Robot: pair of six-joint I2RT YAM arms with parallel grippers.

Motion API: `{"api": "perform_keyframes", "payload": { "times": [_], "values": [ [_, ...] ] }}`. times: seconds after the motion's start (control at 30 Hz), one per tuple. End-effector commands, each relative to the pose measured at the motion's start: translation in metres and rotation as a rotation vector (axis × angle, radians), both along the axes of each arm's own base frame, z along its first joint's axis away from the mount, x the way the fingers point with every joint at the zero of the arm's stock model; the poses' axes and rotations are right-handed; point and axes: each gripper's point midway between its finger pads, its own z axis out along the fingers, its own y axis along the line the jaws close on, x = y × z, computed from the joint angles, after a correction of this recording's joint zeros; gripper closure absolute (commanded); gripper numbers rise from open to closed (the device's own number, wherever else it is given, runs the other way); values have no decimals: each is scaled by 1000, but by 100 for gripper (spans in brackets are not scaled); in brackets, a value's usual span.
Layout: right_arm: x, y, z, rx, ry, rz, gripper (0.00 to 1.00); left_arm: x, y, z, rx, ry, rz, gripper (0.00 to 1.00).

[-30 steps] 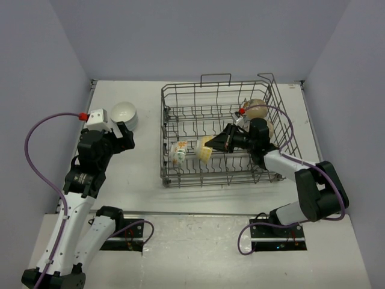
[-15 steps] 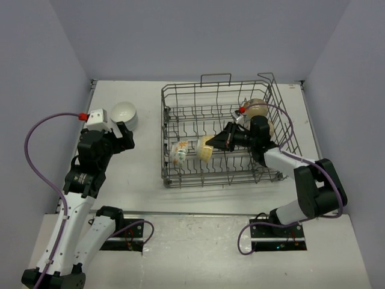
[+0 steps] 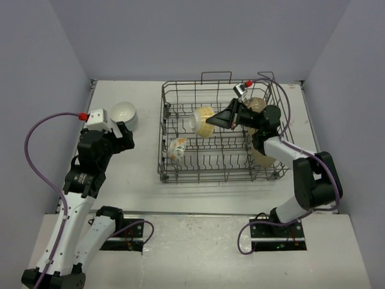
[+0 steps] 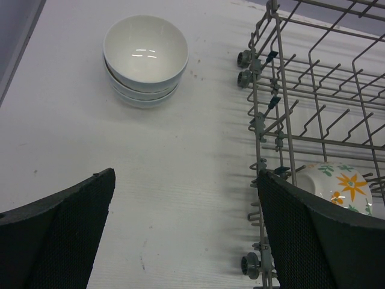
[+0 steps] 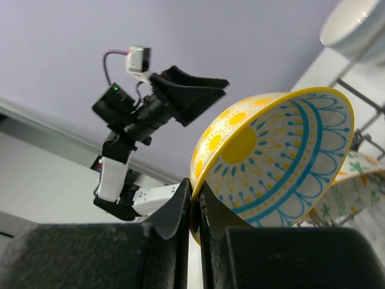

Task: Unload the bowls from the dish rack

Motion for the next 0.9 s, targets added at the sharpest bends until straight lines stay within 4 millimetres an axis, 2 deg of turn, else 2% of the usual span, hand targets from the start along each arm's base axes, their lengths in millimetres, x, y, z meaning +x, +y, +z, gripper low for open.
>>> {"api": "perform_keyframes", "payload": {
  "times": [0.0,0.17,0.23,0.27,0.3,0.33,0.37,0.4,0.43,0.47,0.5,0.53,0.57,0.6,0.63,0.67,0.7,0.73,0.77,0.8,0.83,0.87],
  "values": [
    [-21,-9,51,79,-247,33,100,6,2,12,18,-51,6,0],
    [-25,-10,59,73,-292,47,100,7,1,14,17,-47,3,0],
    [-34,-11,62,42,-324,78,100,8,0,18,17,-36,0,0],
    [-35,-12,63,18,-398,71,100,10,-2,29,7,-49,-12,0],
    [-44,-14,74,0,-461,66,100,10,-5,35,0,-50,-24,0],
    [-44,-12,63,-62,-374,70,100,11,-9,42,-22,-54,-33,0],
    [-38,-11,67,-121,-573,11,100,15,-19,46,-47,-43,-80,0],
    [-52,-16,57,-220,-496,-3,100,17,-27,70,-70,-72,-114,0],
    [-57,-8,55,-302,-756,-17,100,19,-35,81,-105,-72,-143,0],
    [-42,-8,63,-422,-837,-149,100,27,-51,74,-135,3,-207,0],
    [-73,3,52,-504,-881,-89,100,32,-60,110,-157,-45,-245,0],
    [-72,3,54,-582,-1057,-113,100,33,-83,120,-177,-29,-315,0],
    [-75,4,52,-636,-1130,-128,100,50,-99,112,-156,31,-314,0],
    [-74,-1,47,-721,-1176,-157,100,47,-115,146,-144,-7,-331,0],
    [-95,9,46,-759,-1313,-122,100,42,-152,165,-99,-10,-363,0],
    [-95,7,53,-760,-1367,-128,100,37,-173,144,-52,54,-391,0],
    [-96,4,53,-828,-1411,-135,100,28,-207,170,-64,17,-461,0],
    [-96,2,54,-863,-1425,-136,100,26,-211,173,-56,24,-458,0],
    [-96,-4,45,-933,-1422,-111,100,22,-218,182,-66,10,-468,0],
    [-101,0,47,-946,-1451,-97,100,16,-228,192,-84,-7,-487,0],
    [-103,1,36,-988,-1452,-55,100,16,-229,195,-86,-16,-478,0],
    [-106,5,36,-1014,-1476,-50,100,9,-237,195,-92,-15,-499,0]
  ]
}}
